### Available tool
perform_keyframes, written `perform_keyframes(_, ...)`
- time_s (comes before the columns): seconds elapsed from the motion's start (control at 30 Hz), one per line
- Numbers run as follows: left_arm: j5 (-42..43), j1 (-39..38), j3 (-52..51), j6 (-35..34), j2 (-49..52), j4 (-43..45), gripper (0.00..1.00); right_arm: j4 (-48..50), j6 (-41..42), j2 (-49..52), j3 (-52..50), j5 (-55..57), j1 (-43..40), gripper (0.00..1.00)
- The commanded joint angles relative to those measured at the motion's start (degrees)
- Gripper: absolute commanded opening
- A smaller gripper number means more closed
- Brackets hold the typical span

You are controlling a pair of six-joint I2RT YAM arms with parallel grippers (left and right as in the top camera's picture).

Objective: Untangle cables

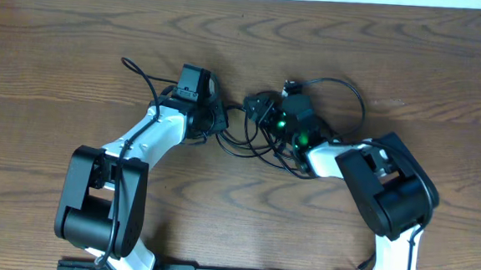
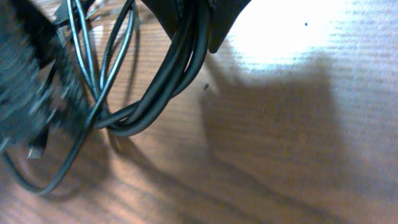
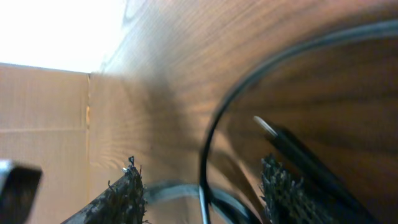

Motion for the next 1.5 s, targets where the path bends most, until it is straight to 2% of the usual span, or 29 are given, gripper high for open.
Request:
perform_keyframes(0.0,0.92,0.07,0.66,0.57,0.68,-1.25,0.08,-0.66,3.26,4.42,3.76,0.59,0.66,0.61)
perform_keyframes(0.07,0.92,-0.28,0.66,0.57,0.68,-1.60,0.08,-0.63,4.28,5.64,5.22,-1.57,0.63,0.57)
perform_keyframes(0.1,0.94,-0.57,0.66,0.57,0.68,-1.75,0.08,-0.66,4.59,5.79,5.60,-2.25,0.63,0.51)
perform_keyframes(0.2,0.92,-2.16,0.66,0.57,0.68,-1.77,0.07,-0.44,4.33,5.81,5.62,-4.33,0.37,0.01)
perform_keyframes(0.33,-1.44,-3.89,0.66,0.57,0.68,-1.79,0.08,10.12,-2.71,5.22,5.62,-18.93,-3.69,0.01)
perform_keyframes(0.5,-12.20,-4.04,0.66,0.55,0.68,-2.08,0.08,22.80,-1.03,1.62,5.62,-35.45,-12.04,0.01)
perform_keyframes(0.57,-18.14,-4.04,0.66,0.55,0.68,-2.38,0.08,25.33,0.50,-1.46,5.62,-41.03,-17.70,0.01)
perform_keyframes(0.77,-27.26,-4.04,0.66,0.07,0.68,-4.35,0.08,25.07,-2.21,-6.58,5.60,-45.13,-29.38,0.01)
perform_keyframes(0.9,-36.28,-3.63,0.66,-4.85,0.68,-8.07,0.08,20.76,-5.79,-8.41,5.60,-45.27,-36.87,0.01)
perform_keyframes(1.0,-42.84,-1.95,0.66,-13.57,0.68,-12.13,0.08,10.62,-13.44,-9.66,5.60,-44.65,-42.64,0.01)
perform_keyframes(1.2,-43.08,3.69,0.66,-26.77,0.68,-16.48,0.08,-10.88,-28.20,-11.26,5.60,-38.36,-50.95,0.01)
perform_keyframes(1.3,-42.10,6.47,0.66,-31.54,0.68,-17.25,0.08,-16.83,-32.15,-11.56,5.60,-35.76,-54.14,0.01)
perform_keyframes(1.4,-35.71,9.31,0.66,-30.38,0.68,-16.41,0.08,-20.09,-34.10,-11.56,5.60,-35.78,-56.74,0.01)
perform_keyframes(1.43,-32.09,9.92,0.66,-27.23,0.68,-15.15,0.08,-20.85,-34.32,-11.56,5.60,-36.37,-57.07,0.01)
perform_keyframes(1.47,-22.95,10.45,0.66,-17.29,0.68,-11.23,0.08,-21.62,-35.78,-11.56,5.60,-38.42,-57.18,0.01)
